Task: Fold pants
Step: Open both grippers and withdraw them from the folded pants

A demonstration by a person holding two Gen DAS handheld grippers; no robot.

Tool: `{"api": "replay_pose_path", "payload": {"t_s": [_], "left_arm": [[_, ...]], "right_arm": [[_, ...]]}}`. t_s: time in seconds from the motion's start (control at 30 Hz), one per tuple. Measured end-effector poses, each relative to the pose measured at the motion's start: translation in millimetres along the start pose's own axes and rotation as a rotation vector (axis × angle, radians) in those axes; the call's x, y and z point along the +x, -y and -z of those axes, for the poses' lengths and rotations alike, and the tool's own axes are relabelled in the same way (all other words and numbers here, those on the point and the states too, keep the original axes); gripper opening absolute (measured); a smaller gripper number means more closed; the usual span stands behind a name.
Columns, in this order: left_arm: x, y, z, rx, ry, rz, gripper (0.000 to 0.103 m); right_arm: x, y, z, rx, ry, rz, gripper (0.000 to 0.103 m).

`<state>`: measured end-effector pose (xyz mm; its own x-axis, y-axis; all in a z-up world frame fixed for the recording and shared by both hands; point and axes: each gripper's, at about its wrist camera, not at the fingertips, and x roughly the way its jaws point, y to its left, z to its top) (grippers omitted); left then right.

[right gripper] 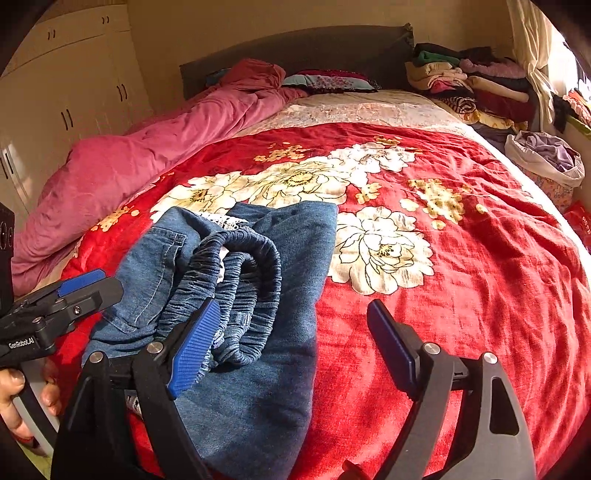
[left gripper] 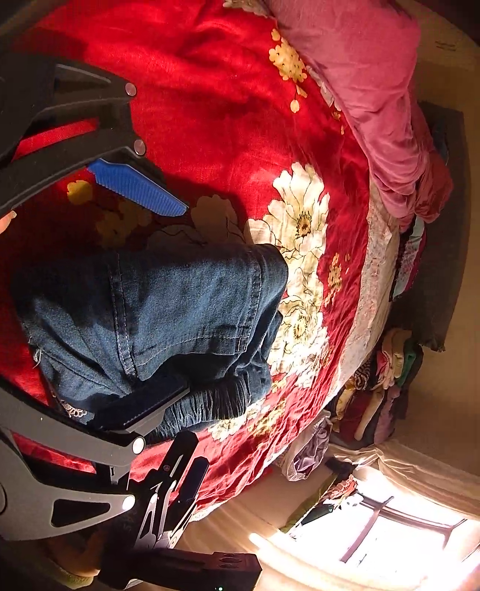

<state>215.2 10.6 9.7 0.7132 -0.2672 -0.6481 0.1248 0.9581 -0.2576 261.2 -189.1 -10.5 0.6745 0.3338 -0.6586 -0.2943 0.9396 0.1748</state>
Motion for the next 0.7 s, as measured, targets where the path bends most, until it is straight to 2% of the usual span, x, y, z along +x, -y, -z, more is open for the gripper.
{"api": "replay_pose_path", "payload": {"t_s": [0.07,0.23,0.33,0.4,0.7], "left_arm": [[-2,-1,0,-0.003,0.006,-0.003,0.086],[-6,-2,-2,-0.006,0.012,-0.011,0.093],[-8,-3,-3,-0.007,0.018,-0.013,0.093],[-9,-3,-4,-0.008,0.021,-0.014,0.093],[-14,-4,-5,-0.007,0.023,-0.032,0.093]], "right_arm": [[-3,0,-1,0.004,0.011,0.005,0.094],[-10,1,-4,0.011,0.033,0.0,0.094],[-14,0,-5,0.012,0.047,0.002,0.094],[-16,-1,-7,0.012,0.053,0.0,0.098],[-28,-3,-11,0.018,0.093,-0.006,0.098]]}}
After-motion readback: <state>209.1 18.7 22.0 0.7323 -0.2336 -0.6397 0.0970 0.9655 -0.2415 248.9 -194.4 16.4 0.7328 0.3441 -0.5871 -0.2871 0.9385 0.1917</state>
